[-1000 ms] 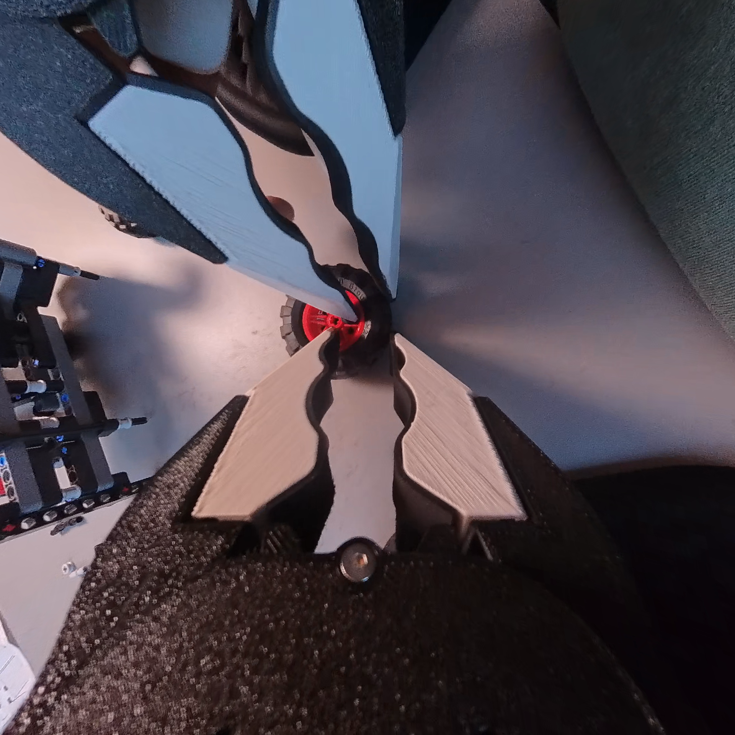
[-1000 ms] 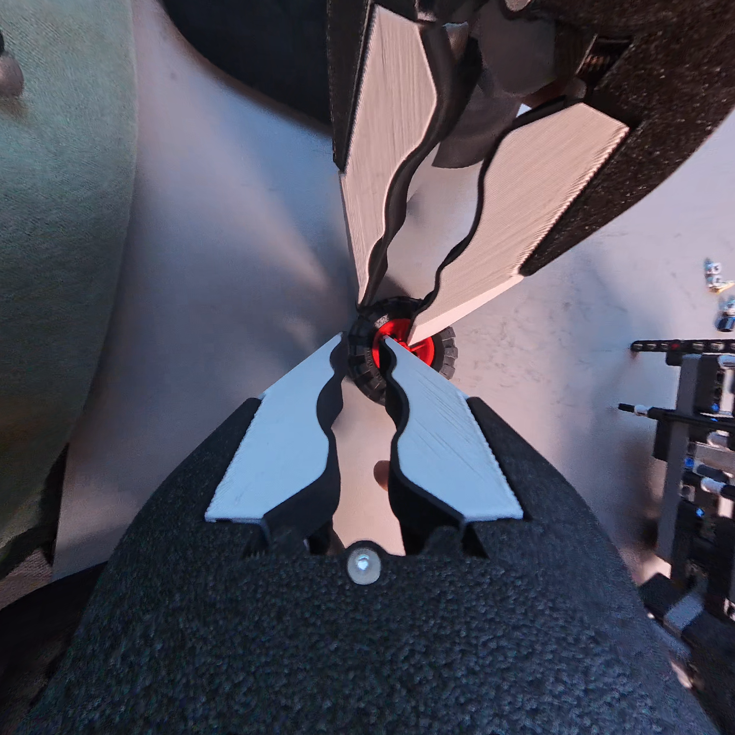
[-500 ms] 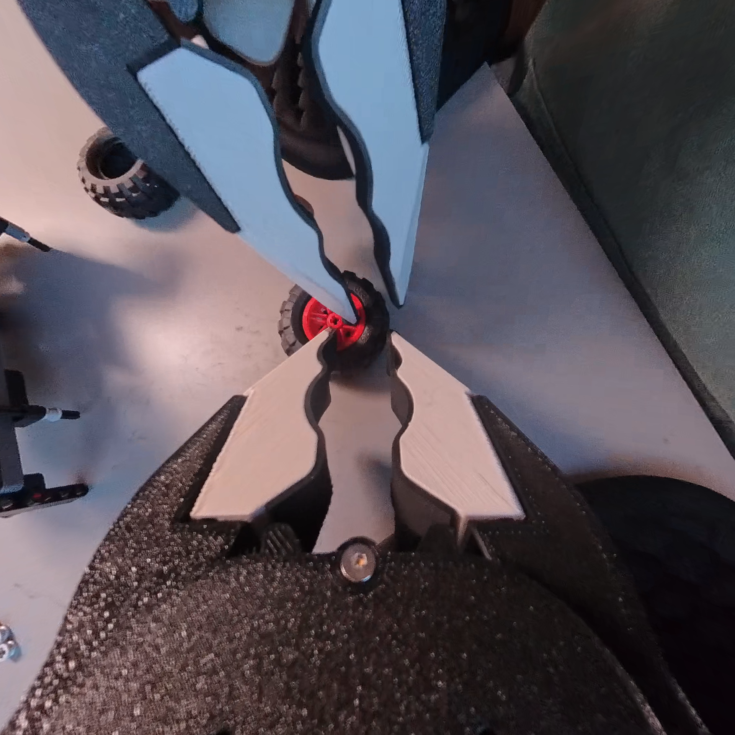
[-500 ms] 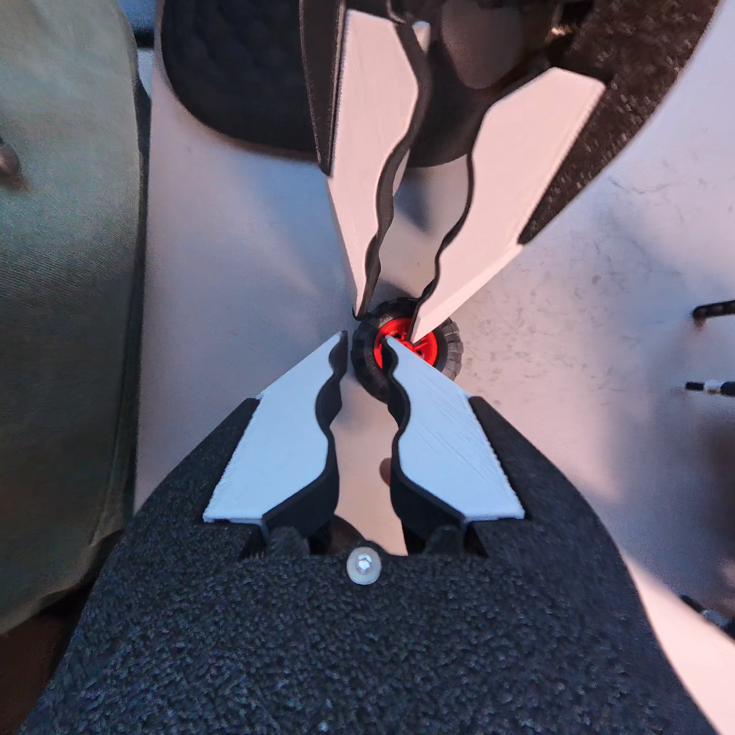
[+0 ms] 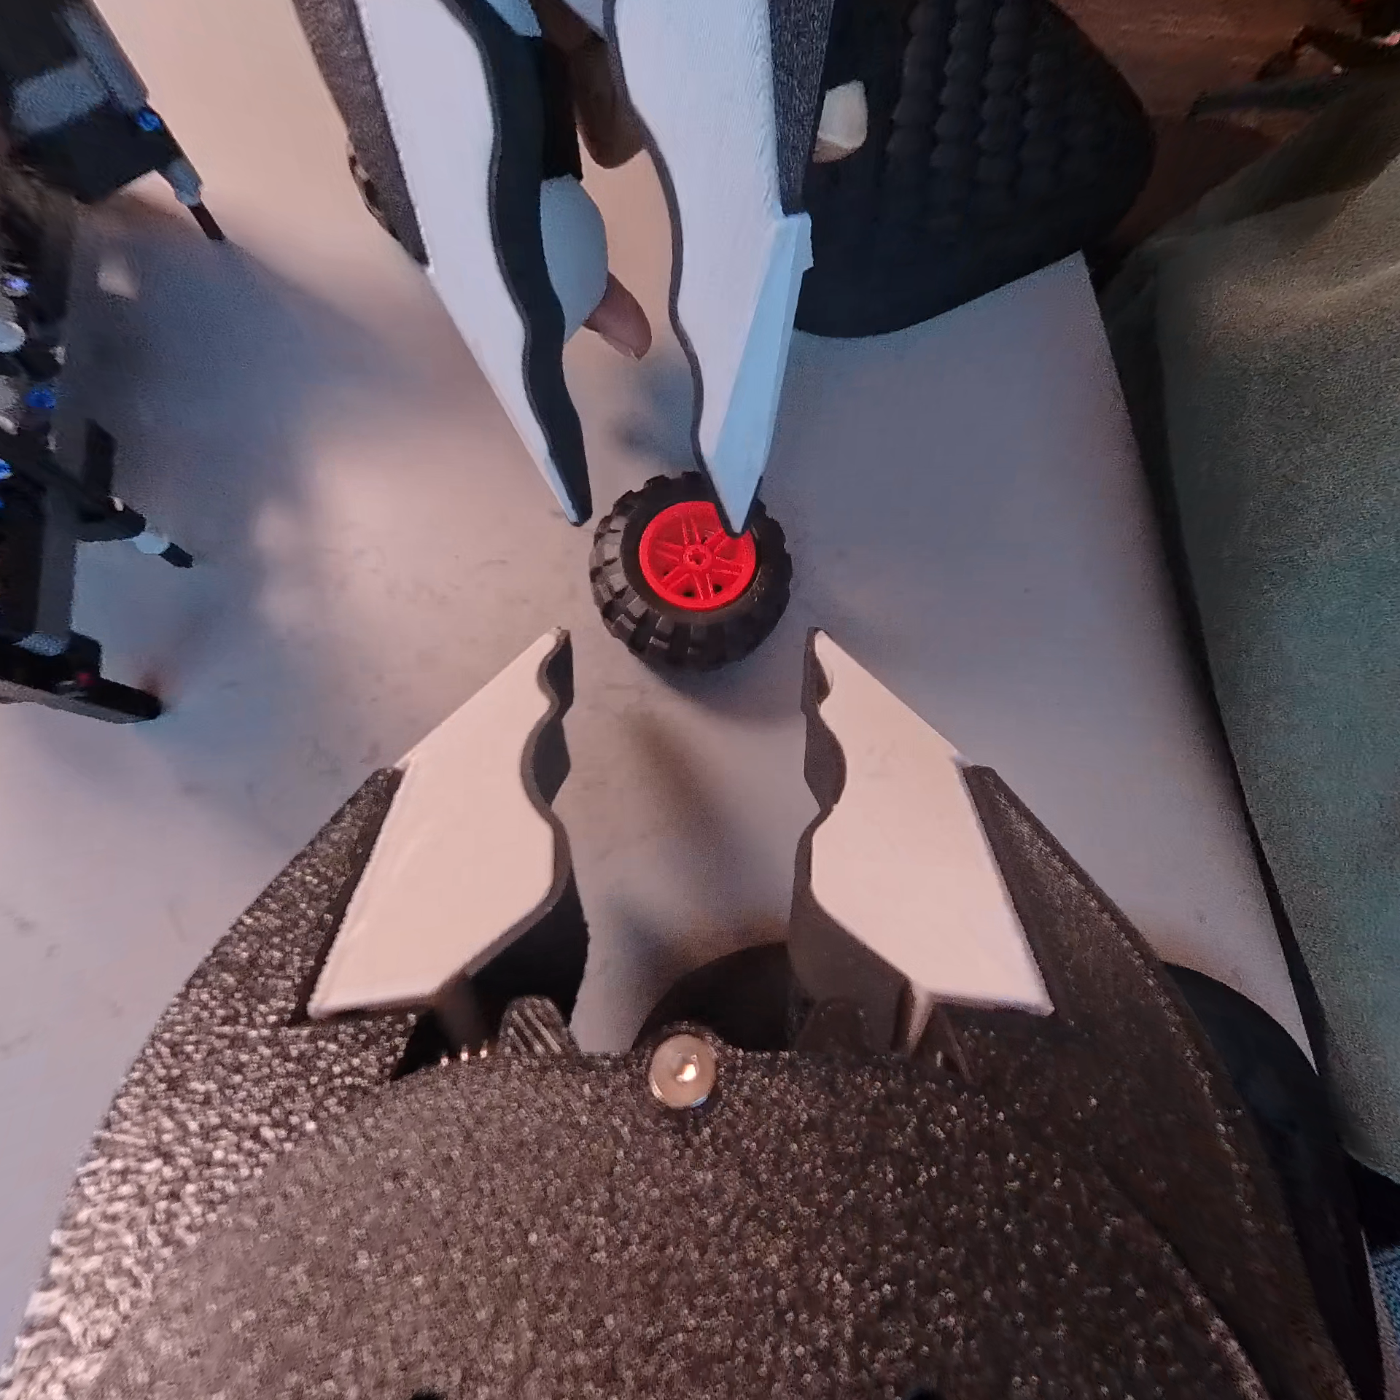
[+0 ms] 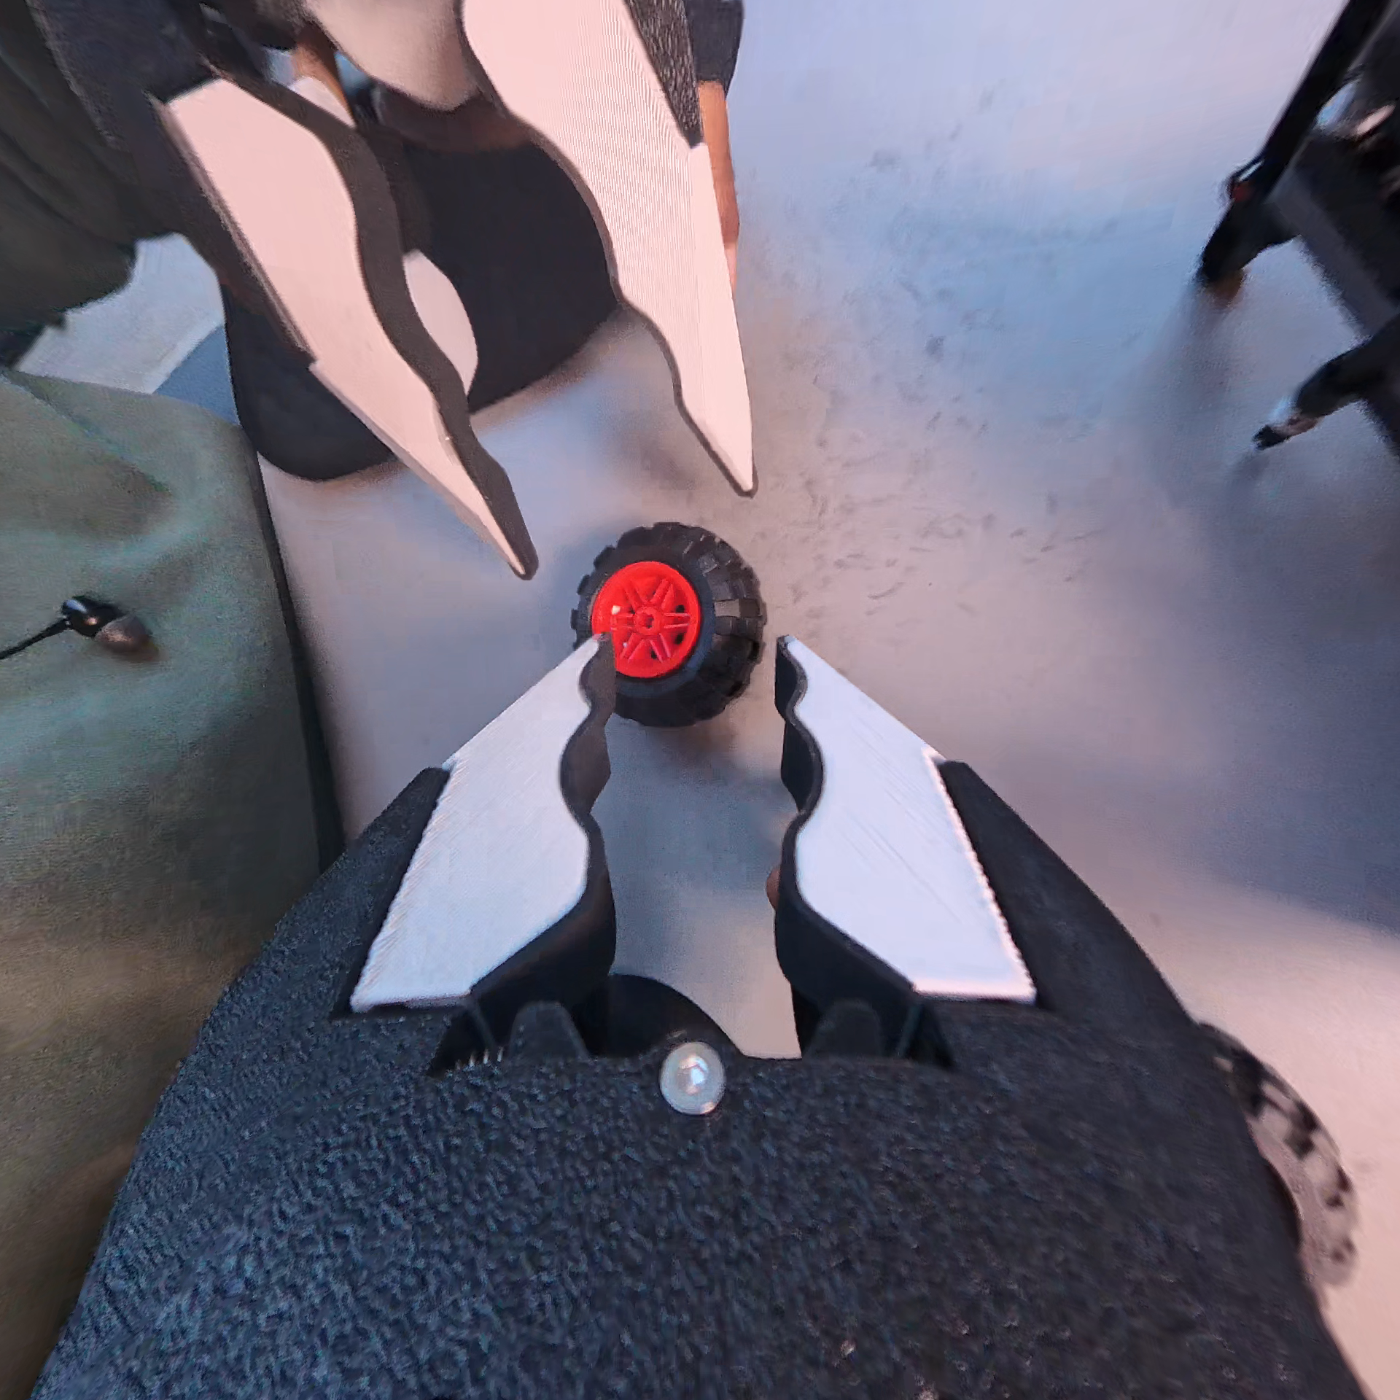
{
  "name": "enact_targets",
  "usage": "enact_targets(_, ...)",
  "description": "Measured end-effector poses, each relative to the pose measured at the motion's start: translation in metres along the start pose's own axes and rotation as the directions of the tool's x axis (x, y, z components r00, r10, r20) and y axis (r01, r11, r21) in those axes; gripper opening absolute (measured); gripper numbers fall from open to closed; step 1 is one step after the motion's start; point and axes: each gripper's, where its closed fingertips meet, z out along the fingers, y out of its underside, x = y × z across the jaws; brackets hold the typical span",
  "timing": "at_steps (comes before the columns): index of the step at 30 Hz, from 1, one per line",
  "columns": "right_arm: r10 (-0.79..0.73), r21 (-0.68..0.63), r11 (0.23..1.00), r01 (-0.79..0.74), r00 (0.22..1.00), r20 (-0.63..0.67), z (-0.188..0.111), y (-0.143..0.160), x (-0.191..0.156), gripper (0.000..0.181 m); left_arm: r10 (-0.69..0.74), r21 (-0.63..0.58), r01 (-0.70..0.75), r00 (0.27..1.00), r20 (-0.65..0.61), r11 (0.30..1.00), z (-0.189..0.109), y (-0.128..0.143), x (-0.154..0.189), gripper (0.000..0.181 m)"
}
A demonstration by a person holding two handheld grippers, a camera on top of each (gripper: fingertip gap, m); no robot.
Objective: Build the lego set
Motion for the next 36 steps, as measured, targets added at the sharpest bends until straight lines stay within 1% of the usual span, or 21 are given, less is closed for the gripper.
enact_targets(2,0.026,-0.049,0.999,-0.023,0.997,0.075,0.008,0.003,-0.005,0.046,0.001,-0.049,-0.001,1.0,-0.001,0.999,0.009,0.004,0.0,0.058)
enact_targets(4,0.028,-0.075,0.997,-0.019,0.992,0.121,0.013,0.005,-0.01,0.041,0.034,-0.072,-0.034,0.999,-0.002,0.997,0.013,0.005,0.001,0.056)
enact_targets(5,0.018,-0.069,0.998,-0.009,0.991,0.133,0.013,0.004,-0.012,0.035,0.047,-0.068,-0.047,0.999,-0.003,0.997,0.013,0.004,0.002,0.052)
enact_targets(7,-0.027,-0.028,0.999,0.031,0.993,0.119,0.012,0.002,-0.013,0.035,0.072,-0.057,-0.072,0.997,-0.003,0.996,0.012,0.003,0.005,0.046)
enact_targets(9,-0.086,0.042,0.996,0.083,0.993,0.08,0.011,0.0,-0.013,0.034,0.07,-0.024,-0.07,0.998,-0.001,0.997,0.009,-0.001,0.006,0.045)
enact_targets(12,-0.23,0.176,0.955,0.239,0.971,-0.072,0.0,-0.01,-0.009,0.032,-0.025,0.111,0.029,0.999,-0.038,0.993,-0.005,-0.02,0.003,0.044)
enact_targets(14,-0.299,0.292,0.891,0.347,0.934,-0.198,-0.017,-0.028,-0.01,0.031,-0.091,0.2,0.104,0.993,-0.074,0.974,-0.015,-0.032,-0.002,0.044)
enact_targets(16,-0.308,0.402,0.823,0.401,0.91,-0.278,-0.036,-0.045,-0.015,0.031,-0.126,0.262,0.141,0.989,-0.072,0.955,-0.021,-0.041,-0.009,0.04)
enact_targets(18,-0.318,0.422,0.768,0.481,0.86,-0.4,-0.052,-0.053,-0.01,0.031,-0.143,0.356,0.149,0.989,-0.042,0.922,-0.03,-0.056,-0.015,0.026)
enact_targets(20,-0.304,0.454,0.722,0.523,0.828,-0.471,-0.063,-0.058,-0.01,0.031,-0.157,0.427,0.145,0.988,-0.007,0.893,-0.038,-0.068,-0.018,0.026)
enact_targets(22,-0.274,0.488,0.686,0.539,0.813,-0.513,-0.071,-0.061,-0.011,0.031,-0.171,0.459,0.137,0.985,0.033,0.878,-0.042,-0.075,-0.021,0.025)
enact_targets(24,-0.229,0.503,0.68,0.534,0.806,-0.546,-0.074,-0.062,-0.007,0.031,-0.212,0.465,0.164,0.976,0.052,0.87,-0.043,-0.077,-0.025,0.025)
enact_targets(25,-0.203,0.516,0.682,0.519,0.812,-0.548,-0.075,-0.062,-0.005,0.031,-0.245,0.471,0.201,0.969,0.034,0.859,-0.043,-0.077,-0.027,0.025)
enact_targets(27,-0.13,0.574,0.688,0.443,0.854,-0.504,-0.077,-0.064,0.0,0.031,-0.322,0.496,0.3,0.946,-0.043,0.815,-0.044,-0.077,-0.033,0.026)
enact_targets(28,-0.1,0.597,0.688,0.412,0.869,-0.484,-0.078,-0.065,0.003,0.031,-0.348,0.502,0.333,0.935,-0.066,0.798,-0.044,-0.077,-0.036,0.027)
enact_targets(29,-0.087,0.6,0.688,0.41,0.866,-0.492,-0.078,-0.066,0.006,0.031,-0.353,0.505,0.333,0.934,-0.058,0.797,-0.044,-0.076,-0.038,0.028)
enact_targets(31,-0.103,0.603,0.656,0.454,0.845,-0.524,-0.08,-0.071,0.004,0.03,-0.297,0.484,0.25,0.955,0.021,0.839,-0.04,-0.075,-0.038,0.035)
enact_targets(32,-0.121,0.617,0.627,0.475,0.842,-0.526,-0.082,-0.073,0.0,0.03,-0.26,0.475,0.197,0.963,0.071,0.857,-0.04,-0.074,-0.038,0.032)
enact_targets(33,-0.123,0.63,0.612,0.478,0.845,-0.521,-0.085,-0.074,0.0,0.03,-0.245,0.488,0.172,0.965,0.09,0.856,-0.042,-0.077,-0.038,0.032)
enact_targets(34,-0.125,0.652,0.606,0.455,0.864,-0.487,-0.086,-0.075,-0.002,0.031,-0.247,0.496,0.178,0.966,0.076,0.85,-0.045,-0.079,-0.037,0.03)
enact_targets(36,-0.123,0.682,0.632,0.367,0.917,-0.38,-0.087,-0.073,-0.003,0.031,-0.226,0.517,0.164,0.973,0.058,0.84,-0.047,-0.081,-0.034,0.027)
